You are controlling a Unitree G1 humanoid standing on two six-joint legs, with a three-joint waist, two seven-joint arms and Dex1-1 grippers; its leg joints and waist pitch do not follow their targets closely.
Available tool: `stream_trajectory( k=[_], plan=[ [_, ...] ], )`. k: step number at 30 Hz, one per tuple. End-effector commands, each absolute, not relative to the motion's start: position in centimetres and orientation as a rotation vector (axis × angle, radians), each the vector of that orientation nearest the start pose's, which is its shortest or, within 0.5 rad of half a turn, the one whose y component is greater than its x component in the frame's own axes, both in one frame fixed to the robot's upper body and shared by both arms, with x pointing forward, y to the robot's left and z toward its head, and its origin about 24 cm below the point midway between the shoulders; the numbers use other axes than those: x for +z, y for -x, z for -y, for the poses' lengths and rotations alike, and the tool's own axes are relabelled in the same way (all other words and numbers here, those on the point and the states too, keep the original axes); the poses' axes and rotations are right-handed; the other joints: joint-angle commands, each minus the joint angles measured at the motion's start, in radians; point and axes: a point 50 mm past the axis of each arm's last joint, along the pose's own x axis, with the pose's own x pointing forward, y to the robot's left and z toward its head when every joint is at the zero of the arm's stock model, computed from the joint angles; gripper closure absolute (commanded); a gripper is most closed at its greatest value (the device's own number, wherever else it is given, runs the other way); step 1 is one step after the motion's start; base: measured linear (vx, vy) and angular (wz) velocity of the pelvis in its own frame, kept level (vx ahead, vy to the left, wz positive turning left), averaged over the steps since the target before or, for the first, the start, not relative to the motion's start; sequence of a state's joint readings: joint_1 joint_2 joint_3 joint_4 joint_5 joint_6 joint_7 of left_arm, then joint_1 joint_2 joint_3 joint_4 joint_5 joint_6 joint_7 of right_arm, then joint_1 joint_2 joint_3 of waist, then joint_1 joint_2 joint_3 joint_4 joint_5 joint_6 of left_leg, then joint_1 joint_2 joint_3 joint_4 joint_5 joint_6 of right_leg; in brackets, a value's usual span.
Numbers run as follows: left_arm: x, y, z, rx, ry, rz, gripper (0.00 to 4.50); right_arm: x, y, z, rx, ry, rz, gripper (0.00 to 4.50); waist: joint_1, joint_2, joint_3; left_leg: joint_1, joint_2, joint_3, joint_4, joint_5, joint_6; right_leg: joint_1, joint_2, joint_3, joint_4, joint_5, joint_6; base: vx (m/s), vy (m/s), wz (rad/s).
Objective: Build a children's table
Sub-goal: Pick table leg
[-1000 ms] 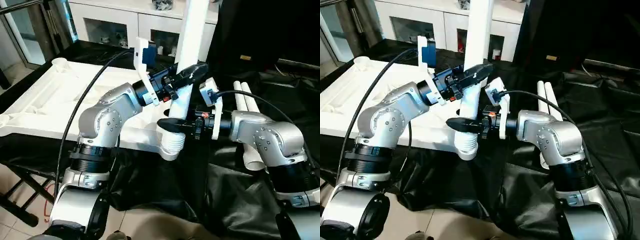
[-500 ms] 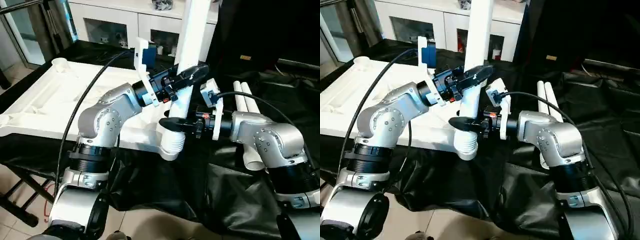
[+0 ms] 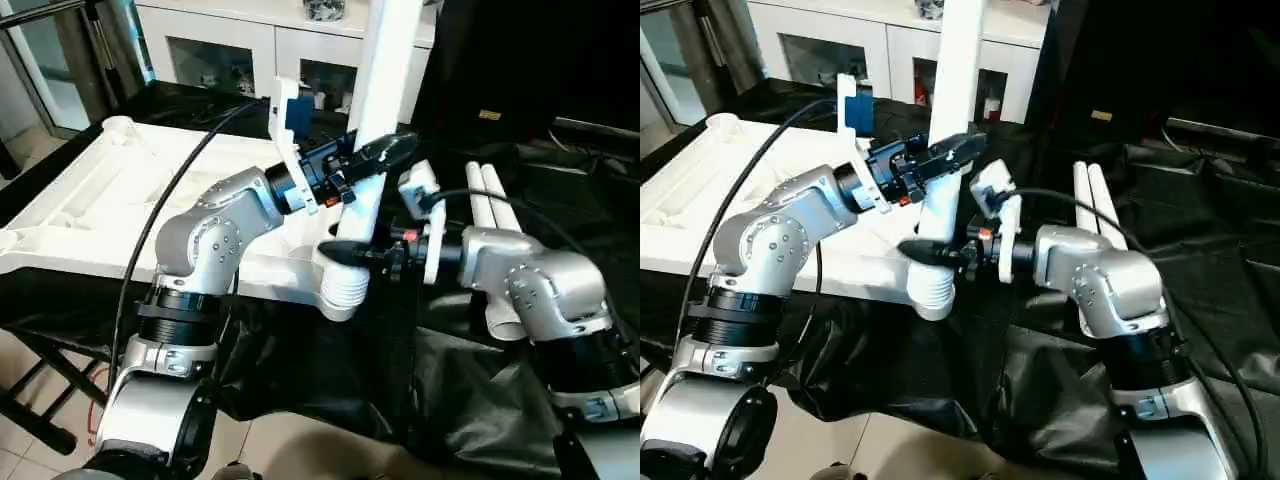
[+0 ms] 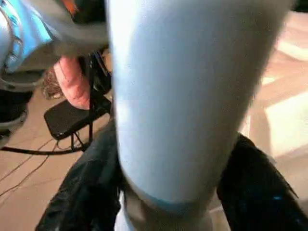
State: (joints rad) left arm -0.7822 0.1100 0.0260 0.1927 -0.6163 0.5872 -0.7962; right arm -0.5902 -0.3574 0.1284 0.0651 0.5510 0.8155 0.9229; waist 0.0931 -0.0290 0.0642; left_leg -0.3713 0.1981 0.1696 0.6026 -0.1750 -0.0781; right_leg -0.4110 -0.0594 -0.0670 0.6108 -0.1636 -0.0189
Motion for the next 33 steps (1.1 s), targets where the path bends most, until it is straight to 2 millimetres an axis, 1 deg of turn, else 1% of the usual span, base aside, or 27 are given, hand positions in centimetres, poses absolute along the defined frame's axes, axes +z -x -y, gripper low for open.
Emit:
stream_trajectory(
  k=[1, 8, 9, 13, 15, 16, 18, 19, 20, 21, 22, 23, 24, 25, 27, 28, 29, 30, 31, 32, 33],
  plan=[
    [20.4, -33.1, -6.4, -1.241, 0.384, 0.108, 2.65, 13.4, -30.7, 10.7, 1.226, -0.181, -0.341, 1.78, 0.004, -0.003, -0.079, 0.007, 0.022, -0.003, -0.061, -0.135, 0.010, 0.066, -0.069, 0.043, -0.073, -0.254, -0.152, 0.000, 0.000, 0.00],
    [20.2, -32.9, -6.3, -1.259, 0.378, 0.101, 2.65, 13.6, -30.7, 10.7, 1.235, -0.197, -0.328, 1.78, 0.004, -0.003, -0.079, 0.007, 0.021, -0.002, -0.061, -0.140, 0.011, 0.066, -0.069, 0.044, -0.075, -0.263, -0.150, 0.000, 0.000, 0.00],
    [20.2, -32.9, -6.3, -1.260, 0.377, 0.101, 2.65, 13.7, -30.6, 10.7, 1.239, -0.202, -0.324, 2.07, 0.004, -0.002, -0.079, 0.007, 0.022, -0.003, -0.061, -0.138, 0.010, 0.066, -0.069, 0.044, -0.074, -0.261, -0.151, 0.000, 0.000, 0.00],
    [20.2, -32.9, -6.3, -1.264, 0.376, 0.099, 2.65, 13.8, -30.7, 10.7, 1.243, -0.209, -0.319, 2.20, 0.003, -0.002, -0.079, 0.007, 0.022, -0.003, -0.061, -0.140, 0.012, 0.066, -0.069, 0.043, -0.073, -0.253, -0.154, 0.000, 0.000, 0.00],
    [20.3, -32.9, -6.3, -1.267, 0.378, 0.098, 2.65, 13.8, -30.7, 10.7, 1.242, -0.211, -0.318, 2.47, 0.003, -0.003, -0.079, 0.007, 0.022, -0.002, -0.061, -0.137, 0.011, 0.066, -0.069, 0.043, -0.073, -0.248, -0.155, 0.000, 0.000, 0.00],
    [20.2, -32.9, -6.3, -1.262, 0.371, 0.096, 2.65, 13.8, -30.7, 10.7, 1.242, -0.212, -0.317, 2.52, 0.004, -0.001, -0.078, 0.007, 0.022, -0.003, -0.062, -0.141, 0.010, 0.066, -0.069, 0.043, -0.074, -0.259, -0.153, 0.000, 0.000, 0.00],
    [20.0, -33.3, -6.3, -1.223, 0.358, 0.085, 2.65, 13.8, -30.7, 10.7, 1.240, -0.213, -0.315, 2.58, 0.003, -0.002, -0.079, 0.007, 0.022, -0.003, -0.062, -0.141, 0.010, 0.066, -0.069, 0.043, -0.075, -0.262, -0.149, 0.000, 0.000, 0.00],
    [19.9, -33.5, -6.4, -1.200, 0.361, 0.083, 2.30, 13.8, -30.7, 10.7, 1.240, -0.214, -0.314, 2.60, 0.003, -0.002, -0.079, 0.006, 0.022, -0.003, -0.061, -0.140, 0.009, 0.066, -0.069, 0.043, -0.074, -0.262, -0.148, 0.000, 0.000, 0.00],
    [20.0, -33.6, -6.5, -1.190, 0.371, 0.090, 2.09, 13.8, -30.7, 10.7, 1.239, -0.214, -0.313, 2.62, 0.004, -0.002, -0.079, 0.007, 0.022, -0.003, -0.061, -0.139, 0.010, 0.066, -0.069, 0.043, -0.075, -0.264, -0.146, 0.000, 0.000, 0.00],
    [20.0, -33.6, -6.5, -1.188, 0.373, 0.092, 2.09, 13.8, -30.7, 10.7, 1.239, -0.215, -0.312, 2.62, 0.004, -0.002, -0.080, 0.006, 0.021, -0.002, -0.061, -0.137, 0.011, 0.066, -0.069, 0.043, -0.075, -0.262, -0.146, 0.000, 0.000, 0.00],
    [20.2, -33.7, -6.6, -1.178, 0.386, 0.118, 1.95, 13.7, -30.6, 10.7, 1.234, -0.217, -0.306, 2.62, 0.004, -0.001, -0.079, 0.006, 0.021, -0.003, -0.061, -0.141, 0.010, 0.065, -0.068, 0.042, -0.077, -0.268, -0.143, 0.000, 0.000, 0.00],
    [20.2, -33.8, -6.6, -1.176, 0.388, 0.123, 1.96, 13.7, -30.6, 10.7, 1.234, -0.218, -0.305, 2.62, 0.004, -0.001, -0.079, 0.007, 0.021, -0.003, -0.061, -0.143, 0.010, 0.066, -0.069, 0.042, -0.077, -0.272, -0.141, 0.000, 0.000, 0.00],
    [20.4, -34.0, -6.8, -1.137, 0.396, 0.154, 1.79, 13.7, -30.6, 10.7, 1.227, -0.223, -0.296, 2.62, 0.004, 0.000, -0.080, 0.006, 0.021, -0.003, -0.061, -0.141, 0.009, 0.066, -0.069, 0.043, -0.077, -0.271, -0.142, 0.000, 0.000, 0.00],
    [20.5, -34.3, -6.9, -1.107, 0.401, 0.173, 1.73, 13.7, -30.6, 10.6, 1.223, -0.227, -0.290, 2.62, 0.003, -0.002, -0.078, 0.006, 0.021, -0.003, -0.061, -0.146, 0.009, 0.065, -0.068, 0.042, -0.079, -0.277, -0.138, 0.000, 0.000, 0.00],
    [21.2, -35.1, -8.0, -0.988, 0.495, 0.234, 1.70, 13.6, -30.9, 10.4, 1.169, -0.257, -0.246, 2.62, 0.003, -0.001, -0.081, 0.006, 0.020, -0.004, -0.060, -0.144, 0.006, 0.066, -0.069, 0.041, -0.078, -0.272, -0.141, 0.000, 0.000, 0.00],
    [21.6, -35.3, -8.4, -0.955, 0.539, 0.256, 1.70, 13.7, -31.0, 10.4, 1.146, -0.273, -0.227, 2.62, 0.002, -0.001, -0.081, 0.006, 0.021, -0.003, -0.060, -0.145, 0.005, 0.065, -0.069, 0.041, -0.078, -0.268, -0.143, 0.000, 0.000, 0.00],
    [21.7, -35.3, -8.7, -0.940, 0.560, 0.267, 1.70, 13.7, -31.1, 10.4, 1.134, -0.284, -0.216, 2.62, 0.000, -0.002, -0.080, 0.004, 0.019, -0.003, -0.060, -0.147, 0.005, 0.067, -0.069, 0.040, -0.079, -0.267, -0.147, 0.000, 0.000, 0.00],
    [21.7, -35.3, -8.7, -0.940, 0.560, 0.267, 1.70, 13.7, -31.1, 10.4, 1.134, -0.284, -0.216, 2.62, 0.001, -0.002, -0.081, 0.004, 0.019, -0.004, -0.060, -0.146, 0.004, 0.068, -0.069, 0.040, -0.077, -0.266, -0.147, 0.000, 0.000, 0.00],
    [21.9, -35.4, -9.2, -0.920, 0.567, 0.285, 1.70, 13.6, -31.2, 10.4, 1.098, -0.306, -0.205, 2.62, 0.001, -0.001, -0.081, 0.006, 0.020, -0.005, -0.061, -0.145, 0.008, 0.066, -0.069, 0.040, -0.078, -0.263, -0.146, 0.000, 0.000, 0.00],
    [21.6, -35.3, -9.6, -0.918, 0.538, 0.275, 1.70, 13.4, -31.5, 10.5, 1.043, -0.307, -0.198, 2.62, -0.002, 0.002, -0.080, 0.005, 0.020, -0.004, -0.062, -0.146, 0.007, 0.065, -0.068, 0.041, -0.077, -0.261, -0.146, 0.000, 0.000, 0.00],
    [21.1, -35.3, -9.8, -0.919, 0.487, 0.245, 1.70, 13.1, -31.7, 10.6, 0.998, -0.291, -0.196, 2.62, -0.002, 0.001, -0.080, 0.005, 0.020, -0.006, -0.063, -0.144, 0.003, 0.065, -0.070, 0.040, -0.076, -0.267, -0.141, 0.000, 0.000, 0.00]
  ],
)
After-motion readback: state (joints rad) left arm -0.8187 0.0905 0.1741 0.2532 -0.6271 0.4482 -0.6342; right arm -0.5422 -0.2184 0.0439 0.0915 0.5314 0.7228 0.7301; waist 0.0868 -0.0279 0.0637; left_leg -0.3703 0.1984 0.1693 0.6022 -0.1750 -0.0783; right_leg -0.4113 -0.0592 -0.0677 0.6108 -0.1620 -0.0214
